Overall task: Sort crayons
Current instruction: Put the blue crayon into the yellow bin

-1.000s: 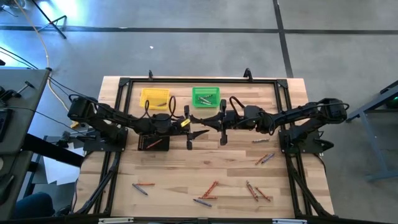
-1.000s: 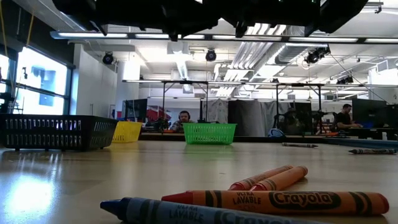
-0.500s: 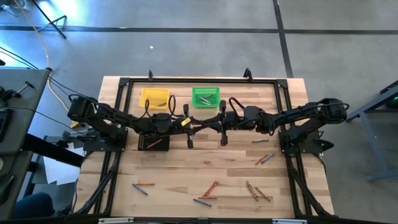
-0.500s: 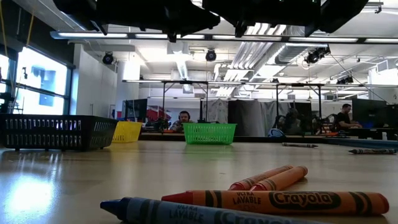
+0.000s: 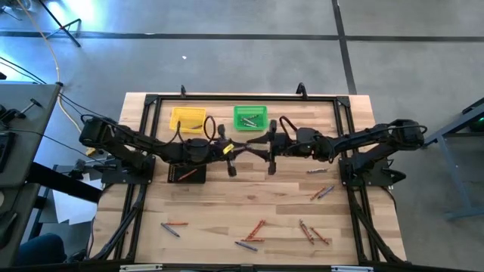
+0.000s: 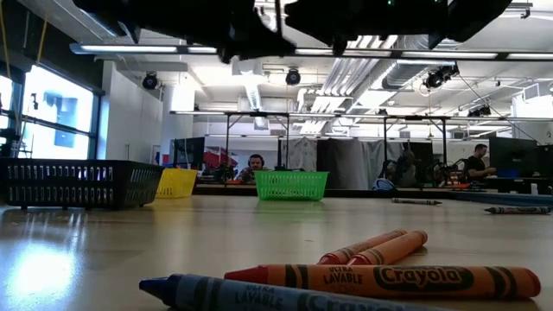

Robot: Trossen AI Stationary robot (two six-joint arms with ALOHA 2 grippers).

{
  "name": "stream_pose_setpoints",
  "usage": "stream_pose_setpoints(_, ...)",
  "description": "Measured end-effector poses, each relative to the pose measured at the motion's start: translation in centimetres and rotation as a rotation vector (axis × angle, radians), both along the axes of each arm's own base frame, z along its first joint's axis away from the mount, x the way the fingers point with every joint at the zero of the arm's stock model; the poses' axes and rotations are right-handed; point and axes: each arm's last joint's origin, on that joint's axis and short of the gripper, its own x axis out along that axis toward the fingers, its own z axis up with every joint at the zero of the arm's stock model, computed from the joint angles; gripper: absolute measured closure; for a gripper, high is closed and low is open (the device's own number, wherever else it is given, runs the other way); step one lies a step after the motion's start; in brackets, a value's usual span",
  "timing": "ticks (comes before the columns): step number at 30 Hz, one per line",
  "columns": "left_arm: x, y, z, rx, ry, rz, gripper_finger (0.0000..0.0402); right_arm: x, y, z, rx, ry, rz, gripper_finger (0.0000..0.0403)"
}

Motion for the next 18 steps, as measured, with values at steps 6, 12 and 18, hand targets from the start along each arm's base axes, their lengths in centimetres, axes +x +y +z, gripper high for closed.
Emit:
stream_pose_setpoints(6, -3.8, 2.5, 0.9, 0.035, 0.241, 0.372, 0.0398, -2.7, -0.6, 0.6, 0.052, 0.191, -0.217, 0.0237)
stream_pose_setpoints(12, -9.1, 7.5, 0.1, -0.147, 0.478, 0.682, 0.0397, -4.0, -0.6, 0.2, 0.149, 0.311, -0.259, 0.024)
stream_pose_setpoints(18, -12.6, 11.9, -2.0, -0.354, 0.681, 0.898, 0.0396, -3.9, -0.6, -0.1, 0.147, 0.331, -0.259, 0.0247)
